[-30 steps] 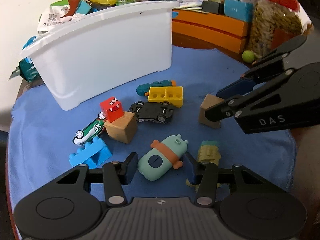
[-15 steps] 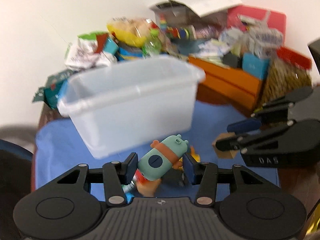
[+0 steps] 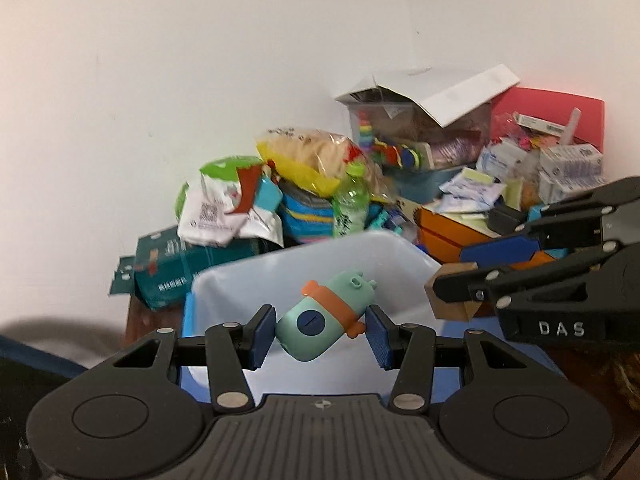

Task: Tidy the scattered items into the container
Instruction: 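Lift the capsule toy and brown block over the white bin and release them, then grasp the blue Lego brick with the left tool while the right grasps the yellow tank toy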

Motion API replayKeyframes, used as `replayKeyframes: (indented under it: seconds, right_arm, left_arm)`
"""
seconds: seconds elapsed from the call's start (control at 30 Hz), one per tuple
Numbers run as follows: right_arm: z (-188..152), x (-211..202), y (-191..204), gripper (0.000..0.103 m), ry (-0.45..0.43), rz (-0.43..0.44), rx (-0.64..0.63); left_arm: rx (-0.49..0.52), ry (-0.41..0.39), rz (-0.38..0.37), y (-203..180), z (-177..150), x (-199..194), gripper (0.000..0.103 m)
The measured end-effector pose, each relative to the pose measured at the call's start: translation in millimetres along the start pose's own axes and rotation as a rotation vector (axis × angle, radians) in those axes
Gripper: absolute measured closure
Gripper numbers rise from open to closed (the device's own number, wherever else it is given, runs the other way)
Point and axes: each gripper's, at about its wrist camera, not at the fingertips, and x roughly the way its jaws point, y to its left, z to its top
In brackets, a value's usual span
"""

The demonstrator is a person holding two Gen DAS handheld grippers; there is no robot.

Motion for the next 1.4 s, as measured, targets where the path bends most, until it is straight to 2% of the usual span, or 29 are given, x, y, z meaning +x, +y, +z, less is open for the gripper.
replayKeyframes:
  seconds: [0.17, 0.4, 0.67, 0.8, 0.83, 0.87, 0.9, 0.93, 0.97, 1.13, 1.4]
  right_arm:
    - [18.5, 14.8, -8.7, 0.07, -0.028, -0.014, 0.011]
    - [27.4, 50.5, -19.6, 0.07, -0.008, -0.006, 0.024]
    - [26.6, 105.6, -31.3, 0.07, 0.058, -0.014, 0.034]
    - [25.1, 126.5, -32.8, 0.07, 0.089, -0.014, 0.03]
    - [24.6, 131.1, -33.0, 0.07, 0.099, -0.013, 0.031]
    - [23.7, 134.3, -33.1, 0.068, 0.105, -0.014, 0.035]
    - [22.9, 135.4, -32.8, 0.062, 0.105, -0.017, 0.037]
    - [22.5, 135.5, -32.0, 0.059, 0.104, -0.021, 0.034]
    - [22.1, 135.1, -30.8, 0.059, 0.104, -0.023, 0.027]
    - [23.2, 127.2, -28.2, 0.054, 0.096, -0.033, 0.027]
    - [23.4, 87.3, -20.4, 0.054, 0.051, -0.027, 0.034]
  left_arm:
    - [-0.011, -0.001, 0.013, 9.4, 16.1, 17.9, 0.05]
    - [-0.032, 0.021, 0.019, 20.8, 28.9, 53.2, 0.05]
    - [-0.073, 0.109, 0.044, 41.9, 25.8, 116.0, 0.05]
    - [-0.089, 0.149, 0.038, 49.1, 18.0, 134.7, 0.05]
    - [-0.094, 0.158, 0.035, 50.6, 15.9, 137.3, 0.049]
    - [-0.097, 0.169, 0.029, 51.7, 14.0, 139.3, 0.044]
    - [-0.097, 0.174, 0.028, 52.0, 12.5, 140.1, 0.039]
    - [-0.091, 0.17, 0.039, 51.5, 11.0, 138.9, 0.031]
    - [-0.083, 0.162, 0.054, 50.6, 10.1, 136.6, 0.028]
    - [-0.103, 0.148, 0.052, 51.9, 12.3, 121.7, 0.028]
    - [-0.121, 0.091, 0.025, 38.9, 6.0, 65.9, 0.028]
